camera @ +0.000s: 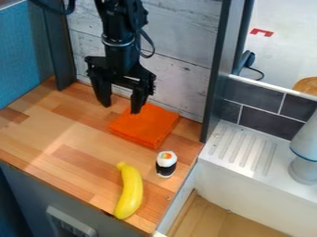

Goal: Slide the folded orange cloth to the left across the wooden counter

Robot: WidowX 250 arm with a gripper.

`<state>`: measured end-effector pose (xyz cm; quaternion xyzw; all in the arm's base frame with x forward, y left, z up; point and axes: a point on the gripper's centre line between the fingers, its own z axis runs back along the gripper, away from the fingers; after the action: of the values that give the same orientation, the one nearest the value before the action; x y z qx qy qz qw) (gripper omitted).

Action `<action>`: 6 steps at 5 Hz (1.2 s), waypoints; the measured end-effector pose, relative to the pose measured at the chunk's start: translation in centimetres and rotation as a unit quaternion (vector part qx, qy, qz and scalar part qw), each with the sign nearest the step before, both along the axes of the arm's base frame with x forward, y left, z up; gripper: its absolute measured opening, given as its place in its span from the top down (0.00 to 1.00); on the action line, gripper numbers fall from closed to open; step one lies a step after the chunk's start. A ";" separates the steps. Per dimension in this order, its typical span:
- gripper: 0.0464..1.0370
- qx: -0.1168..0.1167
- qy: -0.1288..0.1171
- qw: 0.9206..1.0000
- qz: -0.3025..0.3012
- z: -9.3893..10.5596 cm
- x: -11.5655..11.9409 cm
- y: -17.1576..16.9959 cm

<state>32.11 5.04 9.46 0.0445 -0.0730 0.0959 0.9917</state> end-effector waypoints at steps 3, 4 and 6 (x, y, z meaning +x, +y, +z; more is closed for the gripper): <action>0.04 -0.006 0.018 1.000 -0.023 -4.1 3.4 0.2; 0.04 -0.010 0.011 1.000 -0.016 -5.4 6.0 2.2; 0.04 -0.012 0.013 1.000 0.009 -9.0 8.9 0.9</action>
<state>41.01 5.93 0.44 0.0342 -0.0586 0.1054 0.9921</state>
